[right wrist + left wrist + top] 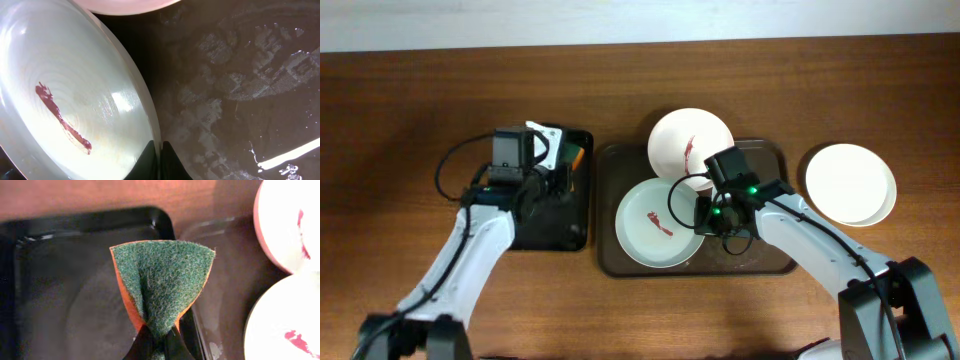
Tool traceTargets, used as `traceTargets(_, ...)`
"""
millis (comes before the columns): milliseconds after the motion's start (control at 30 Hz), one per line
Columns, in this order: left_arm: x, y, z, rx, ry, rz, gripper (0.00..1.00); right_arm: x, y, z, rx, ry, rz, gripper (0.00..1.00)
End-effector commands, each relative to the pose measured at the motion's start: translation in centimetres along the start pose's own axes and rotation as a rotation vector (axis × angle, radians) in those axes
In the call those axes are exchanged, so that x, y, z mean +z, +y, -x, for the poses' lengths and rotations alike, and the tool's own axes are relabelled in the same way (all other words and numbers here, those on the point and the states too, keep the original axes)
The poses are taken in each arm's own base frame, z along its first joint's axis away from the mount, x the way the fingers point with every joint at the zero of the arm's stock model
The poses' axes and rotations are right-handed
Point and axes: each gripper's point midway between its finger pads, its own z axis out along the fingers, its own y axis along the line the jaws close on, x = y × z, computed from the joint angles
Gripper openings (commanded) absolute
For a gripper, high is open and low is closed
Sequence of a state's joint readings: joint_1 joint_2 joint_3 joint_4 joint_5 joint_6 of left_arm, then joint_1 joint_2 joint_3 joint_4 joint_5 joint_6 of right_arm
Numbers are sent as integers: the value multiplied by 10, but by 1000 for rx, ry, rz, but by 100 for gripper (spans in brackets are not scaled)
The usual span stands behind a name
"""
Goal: Clean dirty plates on tray and stack at the side
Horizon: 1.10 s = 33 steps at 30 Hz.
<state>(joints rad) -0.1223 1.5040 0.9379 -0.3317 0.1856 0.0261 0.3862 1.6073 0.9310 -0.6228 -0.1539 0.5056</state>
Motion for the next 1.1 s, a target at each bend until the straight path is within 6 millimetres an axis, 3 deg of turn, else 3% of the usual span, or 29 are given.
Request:
traceTargets(0,-23,5,19,20,-80,57,0,3,-2,-2,4,6,-16,5)
traceTargets(500,-116,-6,82,137,-410,107,0,3,-2,-2,4,6,-16,5)
traceTargets(1067,-197,-20,120,185,-694,125,0,3,-2,-2,4,6,-16,4)
